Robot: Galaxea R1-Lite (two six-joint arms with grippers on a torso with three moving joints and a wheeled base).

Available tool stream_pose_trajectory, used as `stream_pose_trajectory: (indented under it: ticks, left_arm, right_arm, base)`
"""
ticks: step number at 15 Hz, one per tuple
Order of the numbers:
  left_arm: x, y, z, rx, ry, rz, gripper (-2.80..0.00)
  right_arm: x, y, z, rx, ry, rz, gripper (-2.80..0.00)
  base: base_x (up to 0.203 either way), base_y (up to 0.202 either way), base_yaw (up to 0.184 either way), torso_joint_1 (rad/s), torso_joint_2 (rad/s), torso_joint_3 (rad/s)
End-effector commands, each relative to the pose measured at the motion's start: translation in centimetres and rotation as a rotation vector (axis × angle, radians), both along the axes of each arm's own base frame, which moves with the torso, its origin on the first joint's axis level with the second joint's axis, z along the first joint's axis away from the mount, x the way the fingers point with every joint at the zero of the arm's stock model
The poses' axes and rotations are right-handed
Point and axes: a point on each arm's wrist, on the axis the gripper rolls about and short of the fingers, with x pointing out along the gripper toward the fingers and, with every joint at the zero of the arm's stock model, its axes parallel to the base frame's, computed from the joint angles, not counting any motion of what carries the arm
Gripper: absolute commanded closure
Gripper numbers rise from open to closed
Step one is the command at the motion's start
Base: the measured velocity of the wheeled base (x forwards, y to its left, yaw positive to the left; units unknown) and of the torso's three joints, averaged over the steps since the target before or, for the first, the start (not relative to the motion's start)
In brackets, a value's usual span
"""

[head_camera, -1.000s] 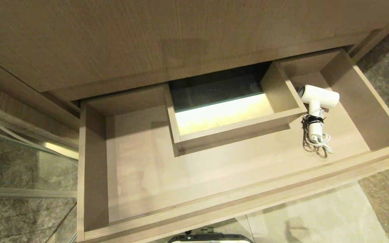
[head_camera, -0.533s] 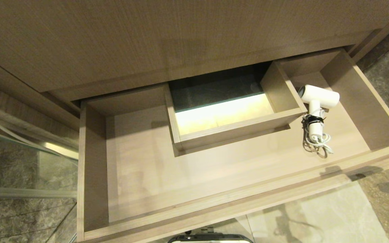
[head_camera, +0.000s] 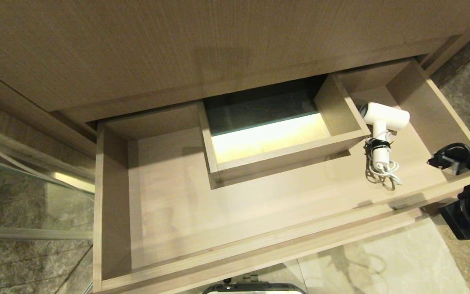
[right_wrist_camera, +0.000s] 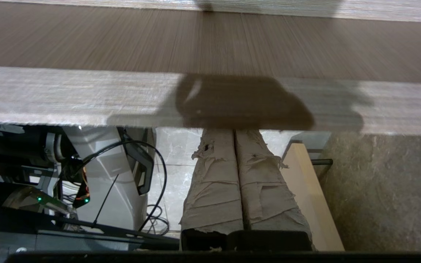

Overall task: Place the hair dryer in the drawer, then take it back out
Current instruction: Close the drawer

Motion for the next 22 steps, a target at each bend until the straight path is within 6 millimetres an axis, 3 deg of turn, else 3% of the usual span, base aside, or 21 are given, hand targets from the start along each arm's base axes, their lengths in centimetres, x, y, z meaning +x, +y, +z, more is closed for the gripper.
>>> stream_pose_trajectory:
  ticks: [1,5,9,11,16,22]
  left_arm:
    - [0.0,0.0,0.0,0.0,0.001,0.0,0.0]
    - [0.0,0.0,0.0,0.0,0.0,-0.001,0.0]
    - [0.0,0.0,0.0,0.0,0.0,0.0,0.0]
    - [0.0,0.0,0.0,0.0,0.001,-0.001,0.0]
    - [0.0,0.0,0.0,0.0,0.001,0.0,0.0]
    - [0.0,0.0,0.0,0.0,0.0,0.0,0.0]
  right_arm:
    - [1.1,0.0,-0.6,0.0,0.012,0.0,0.0]
    - [4.6,0.1,0.7,0.013,-0.236,-0.007,0.0]
    - [9.8,0.2,5.5,0.051,-0.679,-0.014,0.0]
    - [10.7,0.1,6.6,0.049,-0.756,-0.007,0.0]
    - [5.1,-0.2,4.8,0.034,-0.523,-0.005,0.0]
    - [-0.5,0.1,4.2,0.09,-0.528,0.062,0.0]
  base:
    - [0.0,0.0,0.0,0.0,0.0,0.0]
    - [0.0,0.0,0.0,0.0,0.0,0.0]
    - [0.0,0.0,0.0,0.0,0.0,0.0]
    - [0.0,0.0,0.0,0.0,0.0,0.0]
    - [0.0,0.0,0.0,0.0,0.0,0.0]
    - [0.0,0.0,0.0,0.0,0.0,0.0]
